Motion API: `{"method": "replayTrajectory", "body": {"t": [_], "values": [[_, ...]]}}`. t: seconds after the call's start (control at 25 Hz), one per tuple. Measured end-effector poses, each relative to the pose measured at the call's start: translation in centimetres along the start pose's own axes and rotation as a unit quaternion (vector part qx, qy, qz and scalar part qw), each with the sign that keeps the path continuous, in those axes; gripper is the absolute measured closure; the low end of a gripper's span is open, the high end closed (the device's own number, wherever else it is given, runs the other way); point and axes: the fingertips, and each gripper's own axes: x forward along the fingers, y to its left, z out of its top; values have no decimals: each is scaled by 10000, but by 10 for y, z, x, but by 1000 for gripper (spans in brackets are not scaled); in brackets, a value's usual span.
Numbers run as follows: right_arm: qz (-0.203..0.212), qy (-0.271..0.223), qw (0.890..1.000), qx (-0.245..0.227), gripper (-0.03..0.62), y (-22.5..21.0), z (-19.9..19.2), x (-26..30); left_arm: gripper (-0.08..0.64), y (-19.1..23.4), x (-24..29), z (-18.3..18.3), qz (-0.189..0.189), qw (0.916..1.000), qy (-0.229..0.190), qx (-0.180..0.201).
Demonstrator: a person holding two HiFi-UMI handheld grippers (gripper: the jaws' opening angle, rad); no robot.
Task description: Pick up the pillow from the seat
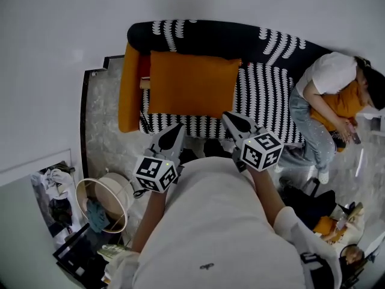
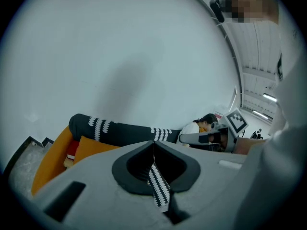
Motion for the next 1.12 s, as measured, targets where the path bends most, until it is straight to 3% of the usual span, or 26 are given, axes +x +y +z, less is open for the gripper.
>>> {"method": "replayTrajectory", "body": {"t": [0.24,0.56,1.12], "values": [[5,264,9995,192,584,-17,-14,4,548,-13,15,-12,15,9996,271,-79],[31,628,9974,356,584,-19,-35,15,546,3,9,-26,125,9982,520,-268],[-826,795,9925,415,583,-32,-29,45,546,57,39,-12,-342,9960,707,-420]]}}
